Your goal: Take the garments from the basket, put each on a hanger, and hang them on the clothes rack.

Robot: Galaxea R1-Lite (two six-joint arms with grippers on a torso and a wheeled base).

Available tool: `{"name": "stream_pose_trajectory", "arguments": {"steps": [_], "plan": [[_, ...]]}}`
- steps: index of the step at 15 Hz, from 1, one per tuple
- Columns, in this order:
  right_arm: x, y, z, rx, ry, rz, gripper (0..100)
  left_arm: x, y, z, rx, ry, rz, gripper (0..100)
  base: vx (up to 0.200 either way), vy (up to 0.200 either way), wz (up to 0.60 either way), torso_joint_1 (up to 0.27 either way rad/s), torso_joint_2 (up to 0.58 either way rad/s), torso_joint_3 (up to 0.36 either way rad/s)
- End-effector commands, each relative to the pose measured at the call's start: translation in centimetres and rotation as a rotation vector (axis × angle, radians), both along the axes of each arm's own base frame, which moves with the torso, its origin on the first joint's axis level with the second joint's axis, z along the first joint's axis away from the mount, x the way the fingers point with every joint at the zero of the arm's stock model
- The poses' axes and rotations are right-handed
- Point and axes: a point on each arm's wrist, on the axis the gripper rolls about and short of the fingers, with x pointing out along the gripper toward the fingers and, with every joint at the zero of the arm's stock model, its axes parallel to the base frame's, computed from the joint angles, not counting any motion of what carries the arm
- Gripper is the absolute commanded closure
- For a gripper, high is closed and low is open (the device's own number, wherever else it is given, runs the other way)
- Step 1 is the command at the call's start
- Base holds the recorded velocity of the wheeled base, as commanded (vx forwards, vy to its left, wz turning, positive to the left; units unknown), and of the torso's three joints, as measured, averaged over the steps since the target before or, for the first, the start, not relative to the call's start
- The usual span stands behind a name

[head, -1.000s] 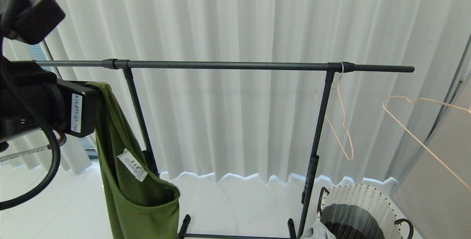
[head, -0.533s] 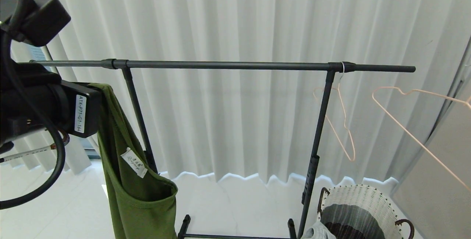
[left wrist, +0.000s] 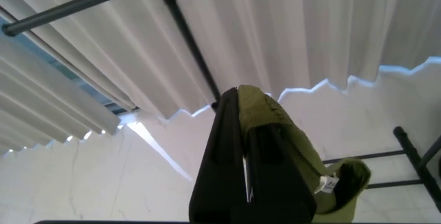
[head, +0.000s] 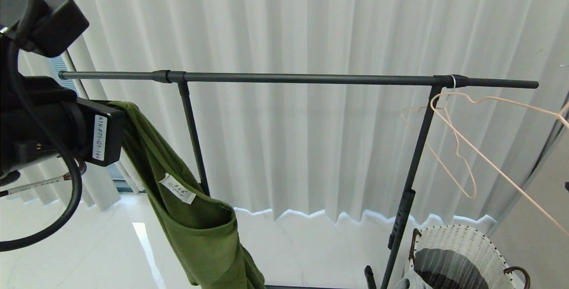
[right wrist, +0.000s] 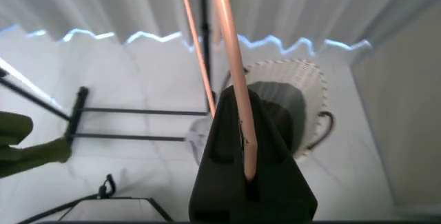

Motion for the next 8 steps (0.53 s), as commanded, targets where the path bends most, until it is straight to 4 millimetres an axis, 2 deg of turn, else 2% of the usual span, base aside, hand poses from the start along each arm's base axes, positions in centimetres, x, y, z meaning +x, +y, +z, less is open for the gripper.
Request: {"name": "stream_pose_trajectory", "arguments": {"steps": [1, 2, 6, 8], "plan": [[0.0, 0.5, 0.0, -0.002, -0.002, 0.038, 100, 0.0, 0.0, 0.0, 0.001, 0.001, 0.001, 100, 0.000, 0.200, 0.00, 0.002, 0.01, 0.002], [0.1, 1.0, 0.0, -0.002, 0.000, 0.075, 100, 0.1, 0.0, -0.1, 0.002, 0.003, 0.001, 100, 0.000, 0.200, 0.00, -0.002, 0.01, 0.002], [-0.1, 3.0, -0.5, -0.003, 0.018, 0.232, 100, 0.1, 0.0, -0.2, 0.004, 0.006, 0.002, 100, 0.000, 0.000, 0.00, 0.000, 0.00, 0.000], [-0.4, 4.5, -0.7, -0.003, 0.030, 0.343, 100, 0.0, 0.0, -0.9, 0.018, 0.027, 0.002, 100, 0.000, 0.000, 0.00, 0.000, 0.00, 0.000]]}}
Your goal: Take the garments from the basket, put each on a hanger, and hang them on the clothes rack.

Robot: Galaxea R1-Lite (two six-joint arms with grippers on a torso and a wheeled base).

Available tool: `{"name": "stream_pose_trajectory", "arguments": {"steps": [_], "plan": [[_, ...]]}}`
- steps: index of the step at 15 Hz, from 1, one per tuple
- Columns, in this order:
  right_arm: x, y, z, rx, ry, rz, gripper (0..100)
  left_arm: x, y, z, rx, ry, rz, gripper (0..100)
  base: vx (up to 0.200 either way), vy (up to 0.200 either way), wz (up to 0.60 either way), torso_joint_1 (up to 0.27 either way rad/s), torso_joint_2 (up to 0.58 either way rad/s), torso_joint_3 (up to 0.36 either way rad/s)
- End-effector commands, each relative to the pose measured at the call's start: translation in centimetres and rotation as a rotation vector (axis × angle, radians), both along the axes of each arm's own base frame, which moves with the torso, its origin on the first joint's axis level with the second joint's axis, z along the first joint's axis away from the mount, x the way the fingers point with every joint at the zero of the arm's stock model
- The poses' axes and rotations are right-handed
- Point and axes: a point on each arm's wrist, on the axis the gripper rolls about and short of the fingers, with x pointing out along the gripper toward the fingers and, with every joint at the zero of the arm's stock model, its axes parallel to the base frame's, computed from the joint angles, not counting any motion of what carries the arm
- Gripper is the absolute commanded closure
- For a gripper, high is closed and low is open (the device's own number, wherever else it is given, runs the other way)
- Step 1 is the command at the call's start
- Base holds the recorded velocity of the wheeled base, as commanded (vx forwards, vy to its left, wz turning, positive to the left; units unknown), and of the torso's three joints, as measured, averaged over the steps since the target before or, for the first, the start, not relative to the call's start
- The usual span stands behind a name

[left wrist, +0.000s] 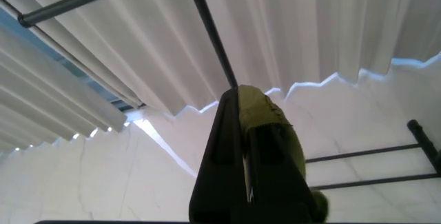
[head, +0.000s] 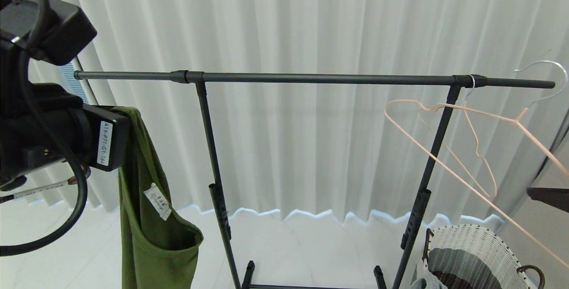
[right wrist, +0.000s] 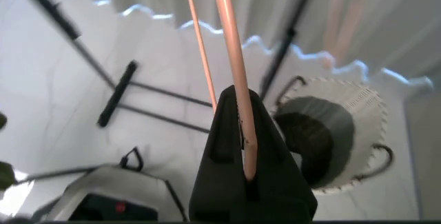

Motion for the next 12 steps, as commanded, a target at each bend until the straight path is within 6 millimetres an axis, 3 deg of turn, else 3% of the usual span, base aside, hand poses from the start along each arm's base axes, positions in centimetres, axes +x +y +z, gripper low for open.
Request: {"name": "stream_pose_trajectory", "arguments": {"steps": [1, 4, 12], "plan": [[-0.4, 1.6, -0.3, -0.005, 0.027, 0.126, 100, -0.1, 0.1, -0.7, 0.013, 0.020, 0.001, 100, 0.000, 0.000, 0.00, 0.000, 0.00, 0.000], [-1.1, 3.1, -0.6, -0.007, 0.047, 0.252, 100, 0.2, -0.1, -1.3, 0.034, 0.037, 0.019, 100, 0.000, 0.000, 0.00, 0.000, 0.00, 0.000], [-4.8, 7.0, -0.6, 0.111, 0.128, 0.602, 100, 4.7, -3.3, -3.9, -0.093, 0.134, 0.151, 100, 0.000, 0.000, 0.00, 0.000, 0.00, 0.000]]}}
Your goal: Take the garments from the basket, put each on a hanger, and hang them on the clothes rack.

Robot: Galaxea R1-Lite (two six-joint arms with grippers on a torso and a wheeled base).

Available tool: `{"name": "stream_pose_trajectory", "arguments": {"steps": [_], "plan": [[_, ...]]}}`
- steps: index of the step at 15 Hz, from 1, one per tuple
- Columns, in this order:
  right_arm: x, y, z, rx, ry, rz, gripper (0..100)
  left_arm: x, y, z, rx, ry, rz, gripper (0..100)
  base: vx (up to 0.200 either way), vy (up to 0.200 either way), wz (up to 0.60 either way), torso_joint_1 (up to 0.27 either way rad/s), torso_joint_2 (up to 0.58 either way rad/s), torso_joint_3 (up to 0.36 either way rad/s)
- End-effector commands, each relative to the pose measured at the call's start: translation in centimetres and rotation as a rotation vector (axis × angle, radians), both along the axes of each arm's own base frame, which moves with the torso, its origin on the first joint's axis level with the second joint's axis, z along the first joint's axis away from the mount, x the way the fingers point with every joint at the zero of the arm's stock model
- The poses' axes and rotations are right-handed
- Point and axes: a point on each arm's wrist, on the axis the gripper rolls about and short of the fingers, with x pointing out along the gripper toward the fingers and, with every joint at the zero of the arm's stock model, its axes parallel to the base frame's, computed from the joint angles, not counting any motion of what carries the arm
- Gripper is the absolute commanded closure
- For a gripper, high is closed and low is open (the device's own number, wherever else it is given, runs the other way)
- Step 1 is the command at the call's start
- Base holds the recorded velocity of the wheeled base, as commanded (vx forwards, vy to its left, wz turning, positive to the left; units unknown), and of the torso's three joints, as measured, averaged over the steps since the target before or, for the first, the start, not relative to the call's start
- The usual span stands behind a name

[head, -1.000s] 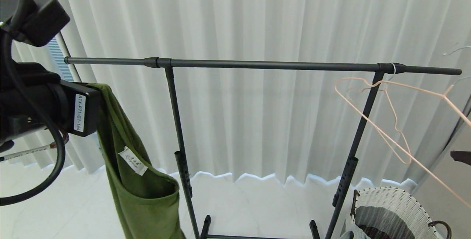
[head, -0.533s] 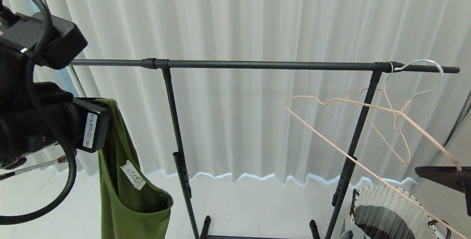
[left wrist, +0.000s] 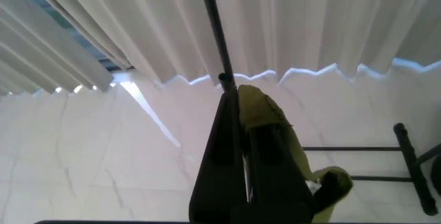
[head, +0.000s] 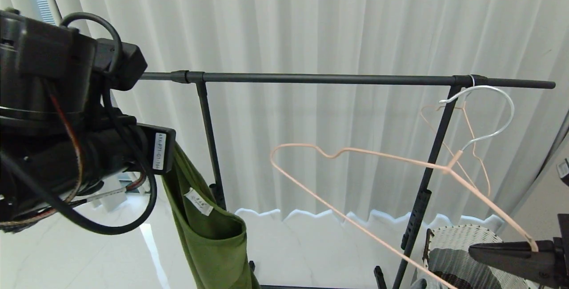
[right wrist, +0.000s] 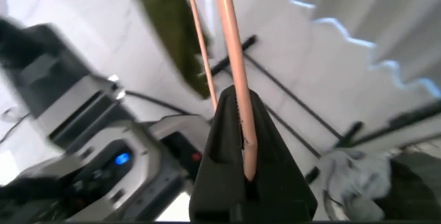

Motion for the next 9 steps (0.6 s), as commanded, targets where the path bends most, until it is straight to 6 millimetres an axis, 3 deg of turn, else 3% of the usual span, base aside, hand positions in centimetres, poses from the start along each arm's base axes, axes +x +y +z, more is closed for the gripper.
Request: {"name": "stream_pose_trajectory", "arguments": {"steps": [1, 4, 9], "plan": [[-0.6, 0.8, -0.1, 0.001, 0.015, 0.072, 100, 1.8, -1.3, -1.0, -0.007, 0.038, 0.010, 100, 0.000, 0.000, 0.00, 0.000, 0.00, 0.000], [-0.2, 1.8, -0.6, -0.027, 0.042, 0.105, 100, 3.4, -4.1, -1.2, -0.142, 0.041, 0.031, 100, 0.000, 0.000, 0.00, 0.000, 0.00, 0.000], [1.0, 3.3, -1.4, -0.049, 0.087, 0.090, 100, 3.2, -5.2, -1.8, -0.137, 0.060, 0.000, 100, 0.000, 0.000, 0.00, 0.000, 0.00, 0.000]]}}
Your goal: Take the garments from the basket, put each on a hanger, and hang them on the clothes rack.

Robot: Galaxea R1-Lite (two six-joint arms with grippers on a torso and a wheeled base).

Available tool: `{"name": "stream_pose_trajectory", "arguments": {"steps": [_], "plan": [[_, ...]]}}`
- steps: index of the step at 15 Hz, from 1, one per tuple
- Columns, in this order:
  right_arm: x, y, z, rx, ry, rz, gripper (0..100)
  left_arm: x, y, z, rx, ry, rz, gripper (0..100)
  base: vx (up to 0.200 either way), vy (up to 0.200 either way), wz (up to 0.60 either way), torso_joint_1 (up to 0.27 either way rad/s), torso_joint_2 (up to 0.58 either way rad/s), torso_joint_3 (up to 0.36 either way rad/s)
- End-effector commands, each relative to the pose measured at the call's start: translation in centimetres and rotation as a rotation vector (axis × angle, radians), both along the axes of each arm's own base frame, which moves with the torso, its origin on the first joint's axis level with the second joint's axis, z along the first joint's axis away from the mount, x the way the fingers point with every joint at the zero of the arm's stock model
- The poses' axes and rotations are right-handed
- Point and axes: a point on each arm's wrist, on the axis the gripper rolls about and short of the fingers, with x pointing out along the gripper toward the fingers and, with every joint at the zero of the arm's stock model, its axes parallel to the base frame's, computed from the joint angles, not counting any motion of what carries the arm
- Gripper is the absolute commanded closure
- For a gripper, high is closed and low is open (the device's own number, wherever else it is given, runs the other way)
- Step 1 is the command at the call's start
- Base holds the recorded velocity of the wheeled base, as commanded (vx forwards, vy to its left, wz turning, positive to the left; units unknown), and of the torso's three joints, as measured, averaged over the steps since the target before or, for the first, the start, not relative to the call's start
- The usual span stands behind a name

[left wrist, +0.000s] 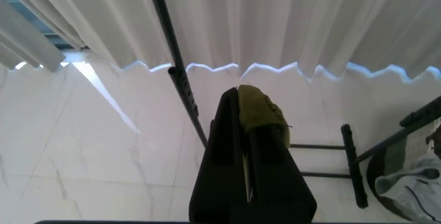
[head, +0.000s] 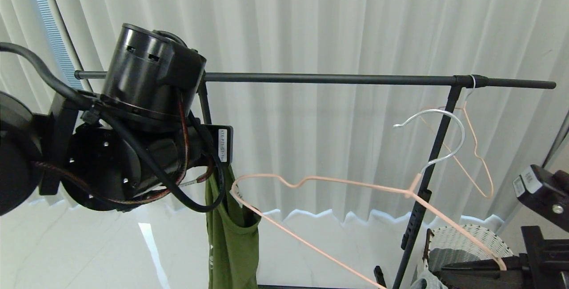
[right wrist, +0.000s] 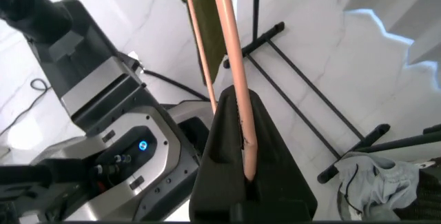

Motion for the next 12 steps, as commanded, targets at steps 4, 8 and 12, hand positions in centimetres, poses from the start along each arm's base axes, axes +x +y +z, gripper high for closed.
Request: {"name": "stream_pose_trajectory", "arguments": {"steps": [4, 8, 12], "plan": [[1.3, 1.9, -0.7, -0.020, 0.014, -0.037, 100, 0.0, -0.8, -0.4, 0.010, 0.011, -0.021, 100, 0.000, 0.000, 0.00, 0.000, 0.00, 0.000], [1.9, 3.2, -0.6, -0.009, 0.013, -0.024, 100, 0.3, -1.0, -0.8, 0.024, 0.018, -0.012, 100, 0.000, 0.000, 0.00, 0.000, 0.00, 0.000], [3.2, 4.6, -0.6, -0.019, -0.009, -0.104, 100, 0.3, -1.0, -0.8, 0.023, 0.018, -0.011, 100, 0.000, 0.000, 0.00, 0.000, 0.00, 0.000]]}}
